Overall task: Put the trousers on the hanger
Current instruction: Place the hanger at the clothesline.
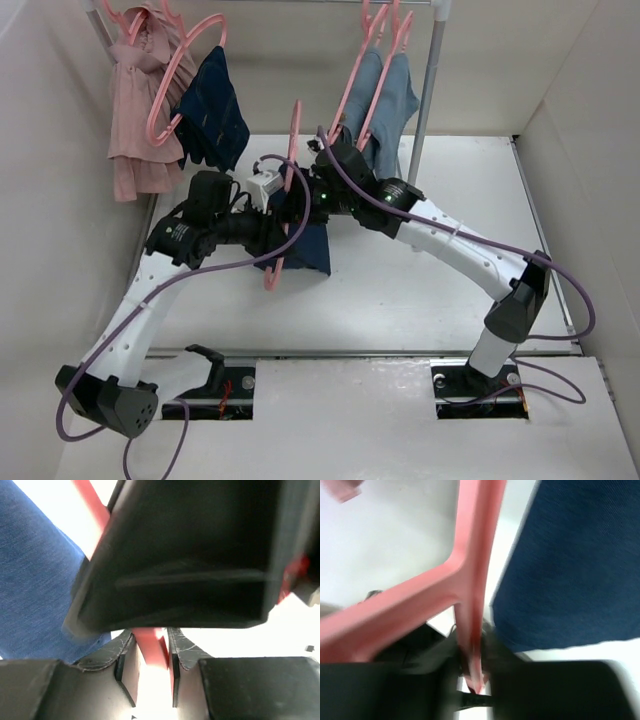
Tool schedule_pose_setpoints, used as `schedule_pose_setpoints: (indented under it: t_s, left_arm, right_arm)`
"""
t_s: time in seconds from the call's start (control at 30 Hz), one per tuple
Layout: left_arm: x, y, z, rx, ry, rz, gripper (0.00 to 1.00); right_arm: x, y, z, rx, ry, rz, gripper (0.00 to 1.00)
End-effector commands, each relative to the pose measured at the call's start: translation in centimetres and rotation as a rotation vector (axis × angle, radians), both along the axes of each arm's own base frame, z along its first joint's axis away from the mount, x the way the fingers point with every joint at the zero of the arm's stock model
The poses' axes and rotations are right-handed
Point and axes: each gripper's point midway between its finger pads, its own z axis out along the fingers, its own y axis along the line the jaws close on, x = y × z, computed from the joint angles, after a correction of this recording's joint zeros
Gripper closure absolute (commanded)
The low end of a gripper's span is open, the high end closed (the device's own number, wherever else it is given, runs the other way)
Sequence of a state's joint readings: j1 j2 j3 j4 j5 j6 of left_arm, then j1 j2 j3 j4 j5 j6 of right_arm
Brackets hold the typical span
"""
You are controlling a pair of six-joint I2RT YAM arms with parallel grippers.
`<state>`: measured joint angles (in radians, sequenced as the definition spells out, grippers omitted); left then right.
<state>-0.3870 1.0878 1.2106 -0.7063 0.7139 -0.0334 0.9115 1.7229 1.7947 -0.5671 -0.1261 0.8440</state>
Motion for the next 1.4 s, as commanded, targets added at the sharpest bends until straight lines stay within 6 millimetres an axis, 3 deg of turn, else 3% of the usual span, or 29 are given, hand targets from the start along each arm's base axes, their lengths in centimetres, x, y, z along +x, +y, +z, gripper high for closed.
schedule_pose_setpoints:
  t_s: [0.0,0.03,0.13,0.17,0.23,0.27,0.5,0.73,0.8,0.9,0.93,1.0,1.03,1.13,1.17,1.2,1.23,1.27,1.33,1.37]
  left_arm:
    - [-2.1,-0.4,2.6,-0.112,-0.059,-0.101,1.00]
    - [-2.0,0.0,3.0,-0.122,-0.073,-0.087,1.00]
    - [-1.8,0.5,4.1,-0.155,-0.071,-0.050,1.00]
    - [-1.8,0.8,4.9,-0.169,-0.076,-0.022,1.00]
    - [-1.7,1.0,5.4,-0.183,-0.071,-0.011,1.00]
    - [-1.9,0.9,6.0,-0.194,-0.083,-0.023,1.00]
    - [2.8,1.9,9.3,-0.252,-0.043,0.064,1.00]
    - [5.8,1.8,13.2,-0.302,-0.100,0.065,1.00]
    - [6.8,1.1,15.2,-0.372,-0.151,0.030,1.00]
    - [8.0,0.0,17.6,-0.506,-0.088,0.013,1.00]
    - [8.9,-0.2,19.3,-0.548,-0.165,-0.006,1.00]
    - [10.1,-0.6,20.5,-0.627,-0.103,0.008,1.00]
    - [10.2,-0.7,22.6,-0.662,-0.188,-0.024,1.00]
    - [11.8,-1.0,24.2,-0.714,-0.190,-0.030,1.00]
    - [11.7,-1.0,26.0,-0.721,-0.249,-0.052,1.00]
    - [13.4,-1.1,25.7,-0.727,-0.226,-0.036,1.00]
    - [14.1,-1.2,26.1,-0.732,-0.231,-0.040,1.00]
    - [13.9,-1.2,27.7,-0.747,-0.262,-0.056,1.00]
    - [15.8,-1.4,28.2,-0.762,-0.268,-0.053,1.00]
    - [16.8,-1.6,27.4,-0.760,-0.247,-0.045,1.00]
  right_arm:
    - [-0.4,1.9,7.5,0.207,-0.158,0.081,0.59]
    - [-0.7,1.5,7.9,0.207,-0.173,0.085,0.40]
    - [-0.7,0.3,6.9,0.173,-0.176,0.052,0.09]
    - [-1.0,-0.6,7.9,0.186,-0.193,0.036,0.00]
    - [-1.0,-1.8,7.0,0.152,-0.200,0.000,0.00]
    - [-1.5,-2.8,7.9,0.161,-0.213,-0.013,0.00]
    - [-3.2,-6.7,8.4,0.135,-0.241,-0.056,0.00]
    - [-3.9,-9.4,6.2,0.069,-0.234,-0.102,0.00]
    - [-4.1,-9.6,5.6,0.059,-0.227,-0.102,0.00]
    - [-4.2,-10.2,5.4,0.056,-0.231,-0.113,0.00]
    - [-4.1,-10.3,5.4,0.053,-0.234,-0.123,0.00]
    - [-4.1,-10.4,5.2,0.046,-0.229,-0.122,0.00]
    - [-4.1,-10.4,4.8,0.038,-0.224,-0.121,0.00]
    - [-4.2,-10.8,4.4,0.027,-0.220,-0.129,0.00]
    - [-4.2,-10.8,3.7,0.014,-0.212,-0.128,0.00]
    - [-4.4,-10.9,3.4,0.014,-0.201,-0.132,0.00]
    - [-4.3,-10.9,3.6,0.022,-0.206,-0.132,0.00]
    - [-4.3,-10.9,3.0,0.012,-0.199,-0.132,0.00]
    - [-4.2,-11.0,2.6,0.006,-0.190,-0.144,0.00]
    - [-4.2,-11.0,2.6,0.006,-0.190,-0.144,0.00]
